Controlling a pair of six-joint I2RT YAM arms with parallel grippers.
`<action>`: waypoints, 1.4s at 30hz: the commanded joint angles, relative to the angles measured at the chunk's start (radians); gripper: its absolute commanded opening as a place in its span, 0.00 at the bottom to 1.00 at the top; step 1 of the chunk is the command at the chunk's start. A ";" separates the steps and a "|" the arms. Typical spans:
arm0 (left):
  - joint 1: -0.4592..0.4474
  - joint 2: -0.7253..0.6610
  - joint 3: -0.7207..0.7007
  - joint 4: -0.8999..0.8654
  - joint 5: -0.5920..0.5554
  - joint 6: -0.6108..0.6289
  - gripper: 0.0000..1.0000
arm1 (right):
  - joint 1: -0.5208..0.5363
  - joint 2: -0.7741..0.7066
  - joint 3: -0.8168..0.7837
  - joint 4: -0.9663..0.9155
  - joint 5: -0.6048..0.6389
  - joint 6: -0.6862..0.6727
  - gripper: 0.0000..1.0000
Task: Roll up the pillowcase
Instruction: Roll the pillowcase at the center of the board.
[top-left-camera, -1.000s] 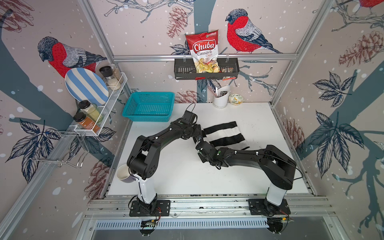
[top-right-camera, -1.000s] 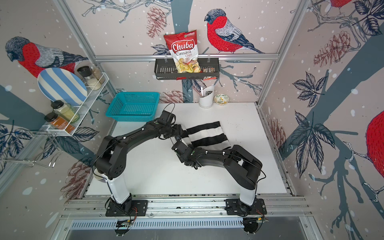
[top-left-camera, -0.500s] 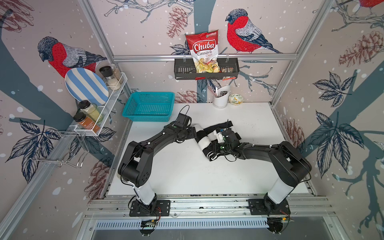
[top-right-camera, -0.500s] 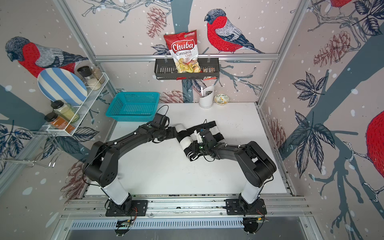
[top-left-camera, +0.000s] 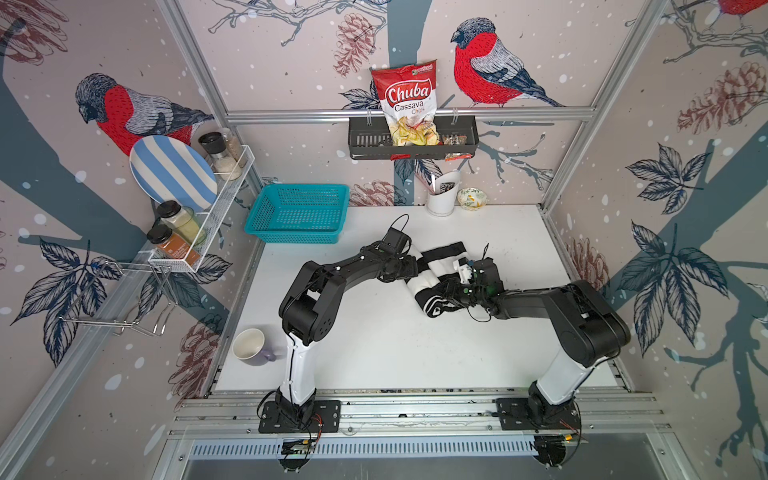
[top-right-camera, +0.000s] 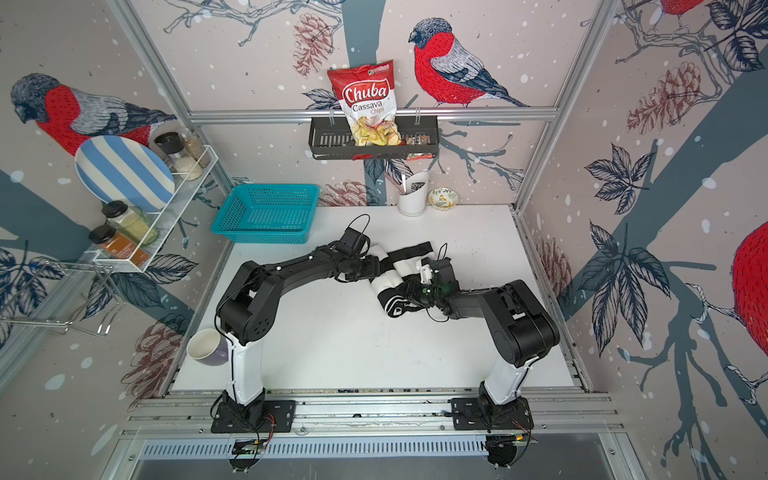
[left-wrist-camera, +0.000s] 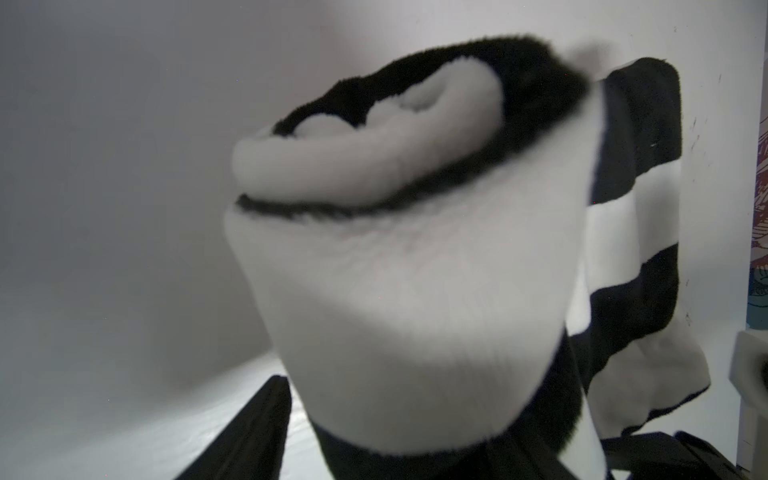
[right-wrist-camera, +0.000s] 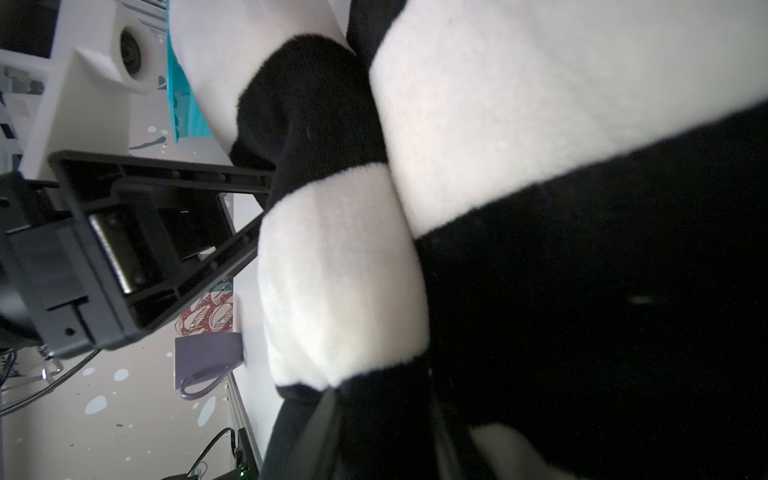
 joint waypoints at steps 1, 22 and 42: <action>-0.009 0.025 0.020 -0.023 0.006 0.009 0.68 | 0.030 -0.086 0.027 -0.211 0.233 -0.073 0.51; -0.009 0.025 0.014 -0.022 0.019 0.027 0.68 | 0.609 0.185 0.380 -0.639 1.253 -0.494 0.50; 0.167 -0.303 -0.133 -0.049 -0.010 0.080 0.84 | 0.337 -0.028 0.159 -0.245 0.348 -0.205 0.00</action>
